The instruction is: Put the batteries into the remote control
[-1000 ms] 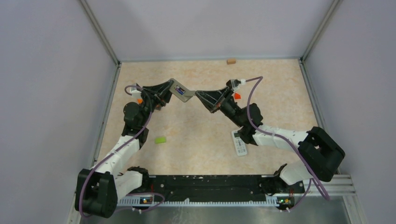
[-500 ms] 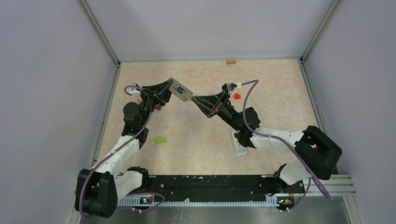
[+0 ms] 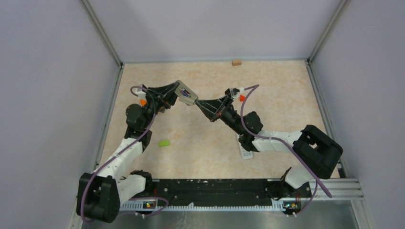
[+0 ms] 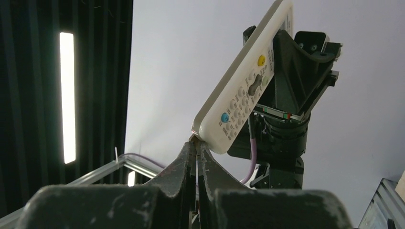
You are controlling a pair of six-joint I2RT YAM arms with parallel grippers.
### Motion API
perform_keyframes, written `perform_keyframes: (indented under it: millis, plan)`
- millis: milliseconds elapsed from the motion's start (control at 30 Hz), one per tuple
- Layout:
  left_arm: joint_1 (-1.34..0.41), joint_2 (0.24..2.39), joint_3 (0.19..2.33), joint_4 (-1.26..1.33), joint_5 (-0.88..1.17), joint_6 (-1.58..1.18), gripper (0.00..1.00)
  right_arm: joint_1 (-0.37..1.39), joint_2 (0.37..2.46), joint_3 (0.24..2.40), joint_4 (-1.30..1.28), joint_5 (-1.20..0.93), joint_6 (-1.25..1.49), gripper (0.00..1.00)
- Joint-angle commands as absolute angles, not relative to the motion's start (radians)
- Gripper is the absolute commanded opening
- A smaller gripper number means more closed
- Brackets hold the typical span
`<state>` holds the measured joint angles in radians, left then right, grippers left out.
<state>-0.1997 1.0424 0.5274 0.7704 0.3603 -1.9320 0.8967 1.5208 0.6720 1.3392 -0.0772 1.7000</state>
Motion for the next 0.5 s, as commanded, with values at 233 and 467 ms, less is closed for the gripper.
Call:
perform_keyframes:
  millis: [233, 467]
  plan:
    - [-0.202, 0.988, 0.582, 0.780, 0.399, -1.891, 0.00, 0.908, 1.541, 0.701, 1.418, -0.047, 1.705, 0.00]
    - [-0.201, 0.947, 0.624, 0.520, 0.329, -1.682, 0.00, 0.903, 1.530, 0.693, 1.363, -0.054, 1.678, 0.00]
